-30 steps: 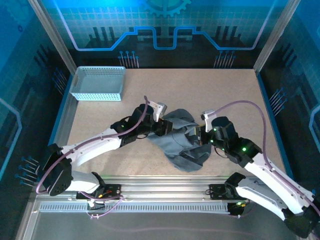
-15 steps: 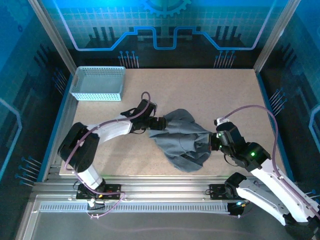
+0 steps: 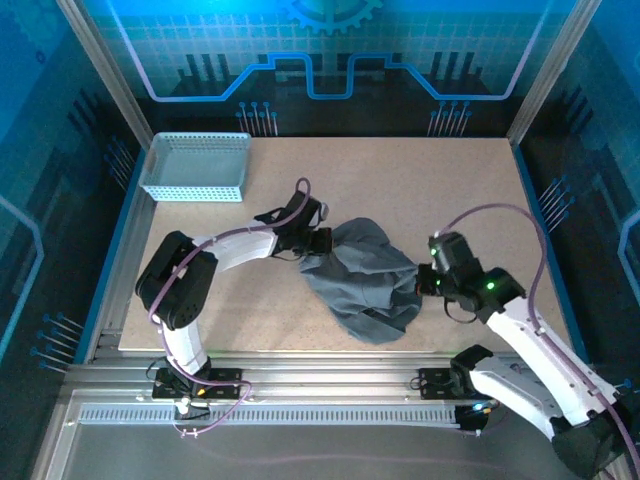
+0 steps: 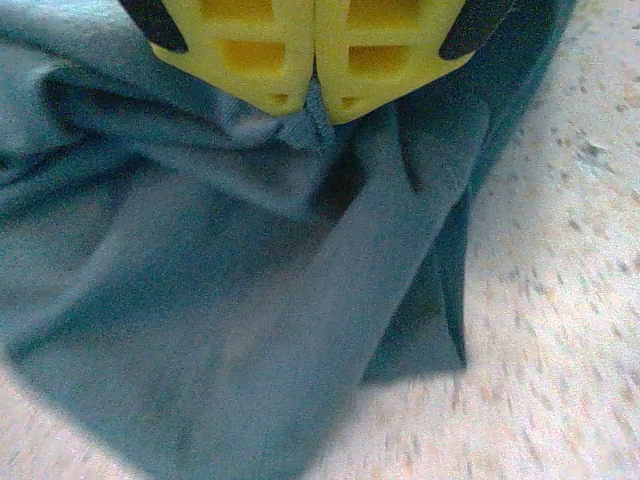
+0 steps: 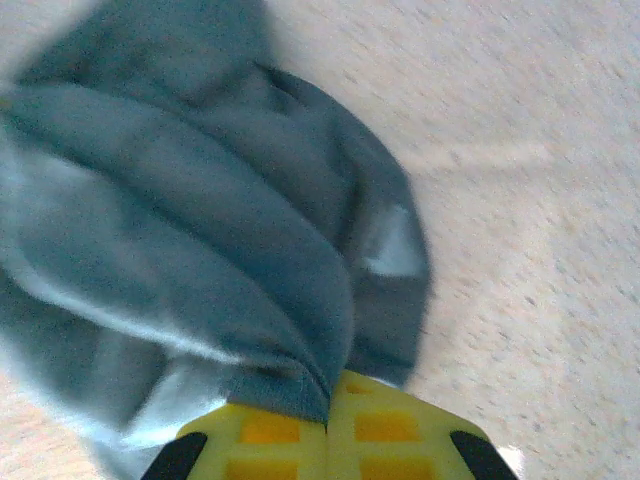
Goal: Fold the inside-out t-shirt
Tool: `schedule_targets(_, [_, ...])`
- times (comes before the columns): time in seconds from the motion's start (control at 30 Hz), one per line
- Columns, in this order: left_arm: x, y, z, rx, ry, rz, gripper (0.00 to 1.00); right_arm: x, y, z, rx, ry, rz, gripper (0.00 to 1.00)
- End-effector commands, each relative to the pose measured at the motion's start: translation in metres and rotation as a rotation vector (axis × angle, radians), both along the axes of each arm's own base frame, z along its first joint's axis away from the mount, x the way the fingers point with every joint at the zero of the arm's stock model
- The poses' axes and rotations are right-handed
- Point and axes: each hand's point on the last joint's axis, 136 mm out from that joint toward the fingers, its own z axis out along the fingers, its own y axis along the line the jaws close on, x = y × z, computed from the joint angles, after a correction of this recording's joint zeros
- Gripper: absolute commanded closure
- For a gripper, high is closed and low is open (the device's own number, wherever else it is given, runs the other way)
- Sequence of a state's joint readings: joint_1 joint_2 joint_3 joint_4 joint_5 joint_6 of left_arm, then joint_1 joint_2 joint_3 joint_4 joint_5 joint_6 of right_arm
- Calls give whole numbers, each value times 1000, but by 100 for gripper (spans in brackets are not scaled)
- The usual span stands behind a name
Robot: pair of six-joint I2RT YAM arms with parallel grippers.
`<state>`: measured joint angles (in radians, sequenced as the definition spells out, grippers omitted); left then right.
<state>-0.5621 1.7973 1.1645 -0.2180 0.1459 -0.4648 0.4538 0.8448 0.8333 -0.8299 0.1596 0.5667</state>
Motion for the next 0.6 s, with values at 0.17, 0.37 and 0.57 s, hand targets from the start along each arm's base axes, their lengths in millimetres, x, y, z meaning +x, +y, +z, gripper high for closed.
schedule_targets(0.17, [59, 108, 287, -116, -650, 274, 100, -22, 49, 280, 246, -742, 451, 100])
schedule_targets(0.37, [11, 110, 357, -219, -832, 215, 100, 21, 47, 218, 161, -591, 342, 100])
schedule_targets(0.57, [5, 65, 217, -117, -506, 89, 100, 49, 28, 67, 41, -199, 162, 100])
